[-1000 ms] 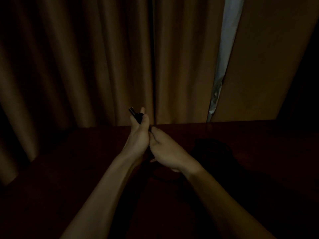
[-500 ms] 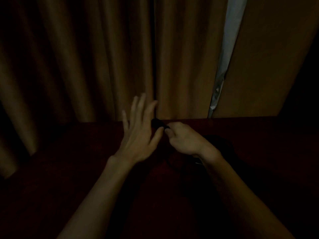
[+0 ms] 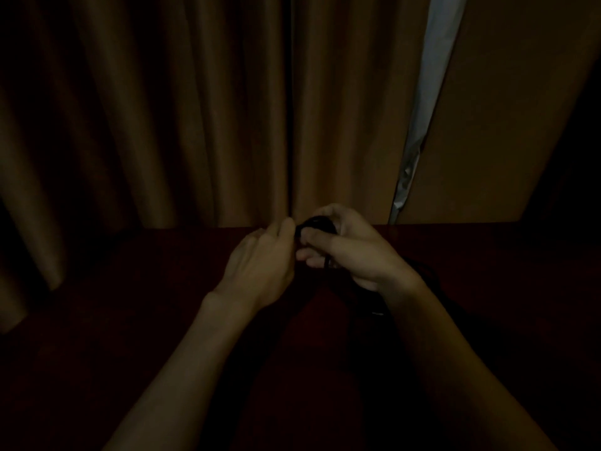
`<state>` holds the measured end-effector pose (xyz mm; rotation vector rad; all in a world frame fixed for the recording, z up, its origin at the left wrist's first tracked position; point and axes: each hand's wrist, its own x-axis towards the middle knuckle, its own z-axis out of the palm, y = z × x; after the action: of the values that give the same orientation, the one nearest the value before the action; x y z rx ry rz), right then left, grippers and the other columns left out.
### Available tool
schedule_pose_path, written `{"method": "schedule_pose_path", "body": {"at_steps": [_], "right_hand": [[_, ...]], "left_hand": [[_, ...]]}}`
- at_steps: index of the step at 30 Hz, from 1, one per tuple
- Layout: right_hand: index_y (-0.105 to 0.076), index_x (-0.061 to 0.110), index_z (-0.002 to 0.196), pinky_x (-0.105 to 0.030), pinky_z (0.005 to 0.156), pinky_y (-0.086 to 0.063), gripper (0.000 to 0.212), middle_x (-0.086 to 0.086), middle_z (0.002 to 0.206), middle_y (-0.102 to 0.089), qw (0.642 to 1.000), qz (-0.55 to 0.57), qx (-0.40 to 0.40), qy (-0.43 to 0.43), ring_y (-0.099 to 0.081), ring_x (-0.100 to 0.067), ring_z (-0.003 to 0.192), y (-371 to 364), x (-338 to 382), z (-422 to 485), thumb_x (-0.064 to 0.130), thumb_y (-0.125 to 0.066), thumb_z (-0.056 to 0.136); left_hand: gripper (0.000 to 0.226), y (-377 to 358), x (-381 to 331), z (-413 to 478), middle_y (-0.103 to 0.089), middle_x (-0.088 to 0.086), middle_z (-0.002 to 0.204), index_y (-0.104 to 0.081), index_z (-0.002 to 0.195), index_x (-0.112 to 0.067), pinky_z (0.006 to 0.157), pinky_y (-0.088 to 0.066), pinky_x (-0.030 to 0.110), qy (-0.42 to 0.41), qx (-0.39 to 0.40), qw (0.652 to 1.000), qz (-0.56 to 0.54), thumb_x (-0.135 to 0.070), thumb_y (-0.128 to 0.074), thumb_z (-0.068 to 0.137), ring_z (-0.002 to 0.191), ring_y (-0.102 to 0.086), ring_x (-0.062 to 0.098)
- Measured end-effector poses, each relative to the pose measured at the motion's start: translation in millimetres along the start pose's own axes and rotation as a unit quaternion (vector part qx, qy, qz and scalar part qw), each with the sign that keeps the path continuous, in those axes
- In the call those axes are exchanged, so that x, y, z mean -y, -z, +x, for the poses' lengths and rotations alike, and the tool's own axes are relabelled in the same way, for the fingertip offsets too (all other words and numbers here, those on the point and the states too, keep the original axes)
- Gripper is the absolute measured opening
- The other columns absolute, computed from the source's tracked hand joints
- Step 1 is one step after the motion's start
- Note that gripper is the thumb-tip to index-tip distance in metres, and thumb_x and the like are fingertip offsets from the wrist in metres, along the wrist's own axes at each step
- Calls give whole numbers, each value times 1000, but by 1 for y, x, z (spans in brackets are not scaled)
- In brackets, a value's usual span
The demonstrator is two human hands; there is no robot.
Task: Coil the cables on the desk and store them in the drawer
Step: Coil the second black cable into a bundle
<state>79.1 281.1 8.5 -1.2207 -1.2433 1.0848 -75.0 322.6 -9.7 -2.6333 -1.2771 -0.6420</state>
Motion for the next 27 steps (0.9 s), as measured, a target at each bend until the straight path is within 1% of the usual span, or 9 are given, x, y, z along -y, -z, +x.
{"method": "schedule_pose_path", "body": {"at_steps": [3,6,10,12,14,18,22,24,27], "right_hand": [[-58,8,115,-23,57,-57,15,-10,104,-65,1000,-12,4,2,-71,-11,63,-7,4,-2,19,-53,106],[-60,7,118,-22,42,-38,21,-8,91,-59,994,-100,14,37,-48,-5,44,-7,-2,-1,20,-45,109],[-57,14,127,-19,41,-30,24,4,63,-52,987,-146,52,40,-40,-2,40,-7,-1,-4,23,-41,110],[-59,12,121,-19,43,-29,24,-1,66,-53,988,-135,64,49,-41,-5,46,-6,2,-5,24,-41,110],[-59,11,117,-19,43,-29,23,-3,69,-53,985,-141,68,65,-41,-6,47,-4,7,-7,24,-40,110],[-54,23,119,-12,57,-45,18,25,75,-65,957,-251,35,138,-62,6,67,-4,9,-11,28,-39,110],[-46,34,129,-29,80,-54,24,7,111,-68,921,-362,-6,145,-66,-12,97,1,1,-8,44,-36,109],[-46,32,134,-14,77,-44,35,15,117,-60,938,-328,-14,110,-60,0,97,5,3,-9,51,-34,107],[-54,36,129,-23,79,-43,40,16,117,-59,982,-191,3,-3,-59,-1,96,11,10,-11,59,-31,105]], "left_hand": [[25,-1,3,1,-49,7,126,-42,119,-15,92,-38,34,14,21,999,-31,-12,-51,96,112,-52,25],[50,-3,8,3,-41,9,148,-37,143,-11,107,-36,35,-2,55,996,-64,-7,-52,95,137,-40,26],[65,-2,11,4,-28,5,164,-28,155,-8,124,-7,53,-41,65,997,6,-17,-54,97,156,-5,24],[47,-4,10,4,-50,12,147,-43,144,-9,114,-36,47,-41,42,995,-84,-24,-51,100,144,-39,31],[30,-4,9,2,-66,12,115,-53,125,-10,83,-53,41,-39,2,983,-179,-25,-50,99,104,-65,32],[34,-5,5,2,-67,0,83,-46,133,-15,66,-54,39,-42,-11,967,-252,-15,-47,98,70,-67,18],[18,-8,4,2,-66,-4,86,-52,116,-32,66,-52,38,2,37,940,-338,-23,-40,105,69,-63,10],[26,-9,3,2,-66,-8,91,-55,125,-30,69,-50,32,12,26,928,-370,-36,-36,108,71,-62,2],[20,-9,3,1,-67,-6,79,-52,118,-32,59,-45,23,-35,1,952,-304,-40,-38,107,63,-63,5]]}}
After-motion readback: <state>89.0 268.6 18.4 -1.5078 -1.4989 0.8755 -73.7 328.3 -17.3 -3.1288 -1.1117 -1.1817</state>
